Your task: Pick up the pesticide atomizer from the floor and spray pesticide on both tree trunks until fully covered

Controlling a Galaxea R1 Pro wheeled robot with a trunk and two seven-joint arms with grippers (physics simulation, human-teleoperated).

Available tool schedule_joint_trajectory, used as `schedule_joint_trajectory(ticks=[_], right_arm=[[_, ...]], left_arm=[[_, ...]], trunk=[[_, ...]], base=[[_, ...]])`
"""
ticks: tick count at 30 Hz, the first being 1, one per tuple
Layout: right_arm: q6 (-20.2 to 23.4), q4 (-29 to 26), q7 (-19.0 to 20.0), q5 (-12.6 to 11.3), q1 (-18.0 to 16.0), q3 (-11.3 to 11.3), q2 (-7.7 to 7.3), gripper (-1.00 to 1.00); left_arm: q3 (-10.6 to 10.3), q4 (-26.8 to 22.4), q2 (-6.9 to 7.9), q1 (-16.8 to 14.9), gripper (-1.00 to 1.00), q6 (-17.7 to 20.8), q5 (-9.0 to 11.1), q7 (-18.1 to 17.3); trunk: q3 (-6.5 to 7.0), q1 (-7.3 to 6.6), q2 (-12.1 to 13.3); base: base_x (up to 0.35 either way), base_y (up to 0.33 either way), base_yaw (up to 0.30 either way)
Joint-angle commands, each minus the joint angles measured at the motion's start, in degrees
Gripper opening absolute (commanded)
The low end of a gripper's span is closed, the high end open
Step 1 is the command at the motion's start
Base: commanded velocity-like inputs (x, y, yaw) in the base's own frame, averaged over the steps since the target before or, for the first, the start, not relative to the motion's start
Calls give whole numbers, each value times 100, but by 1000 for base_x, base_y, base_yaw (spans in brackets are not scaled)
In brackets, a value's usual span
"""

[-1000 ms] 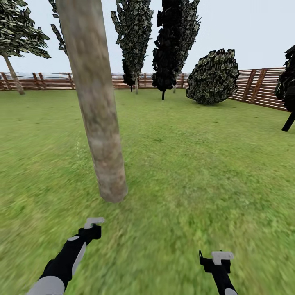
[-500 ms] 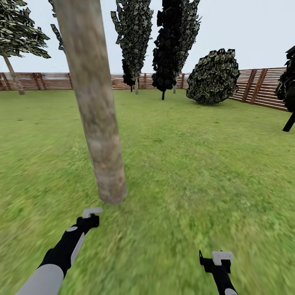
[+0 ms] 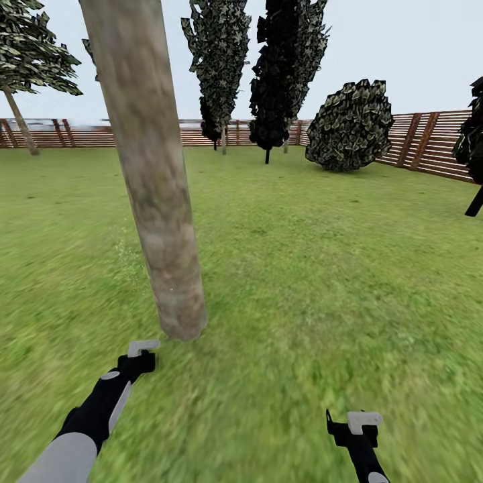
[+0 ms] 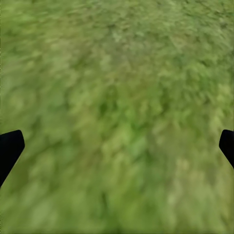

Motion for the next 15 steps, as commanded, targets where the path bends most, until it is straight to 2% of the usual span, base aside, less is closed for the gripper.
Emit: schedule_joint_trajectory(ticks=[1,4,6,7,9,15], right_arm=[[0,1,0,0,0,0,2,100],[0,1,0,0,0,0,2,100],[0,-1,0,0,0,0,3,100],[0,0,0,0,0,0,5,100],[0,0,0,0,0,0,6,100],[0,1,0,0,0,0,6,100]], left_arm=[[-1,0,95,4,-100,3,30,1],[-30,52,106,11,-100,-2,36,-12],[-40,103,-79,14,-100,-4,22,-37],[-48,118,-228,18,-100,-4,10,-33],[-57,122,-345,22,-100,-5,4,-22],[-34,108,-317,31,-100,0,-19,-17]], trunk=[[0,0,0],[0,0,0],[0,0,0],[0,0,0],[0,0,0],[0,0,0]], base=[[0,0,0],[0,0,0],[0,0,0],[0,0,0],[6,0,0],[257,0,0]])
